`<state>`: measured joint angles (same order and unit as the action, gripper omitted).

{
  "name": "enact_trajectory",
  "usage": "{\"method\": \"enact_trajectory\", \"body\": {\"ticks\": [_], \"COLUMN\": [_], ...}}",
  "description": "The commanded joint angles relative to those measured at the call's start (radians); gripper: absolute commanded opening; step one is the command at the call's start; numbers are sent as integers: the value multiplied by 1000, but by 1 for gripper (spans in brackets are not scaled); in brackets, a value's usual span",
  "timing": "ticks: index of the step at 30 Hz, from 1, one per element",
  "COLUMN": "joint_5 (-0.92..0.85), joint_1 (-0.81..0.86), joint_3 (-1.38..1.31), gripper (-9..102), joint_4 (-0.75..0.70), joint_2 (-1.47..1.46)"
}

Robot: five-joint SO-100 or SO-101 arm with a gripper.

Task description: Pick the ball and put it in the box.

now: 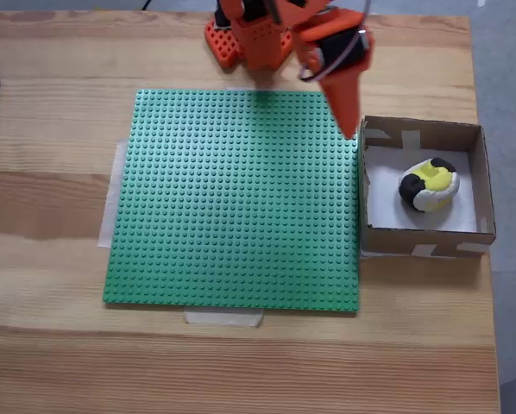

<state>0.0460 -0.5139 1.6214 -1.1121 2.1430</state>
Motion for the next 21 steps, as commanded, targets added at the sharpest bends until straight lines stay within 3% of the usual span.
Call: {"method": "enact_trajectory", "body": {"ticks": [1, 11, 21], "joint_5": [-9, 0, 41], "joint_1": [67, 272, 353], "joint_3": [25, 198, 416], "gripper": [-1, -1, -1], "joint_4": [37, 120, 149], "joint_2": [80, 218, 410]}}
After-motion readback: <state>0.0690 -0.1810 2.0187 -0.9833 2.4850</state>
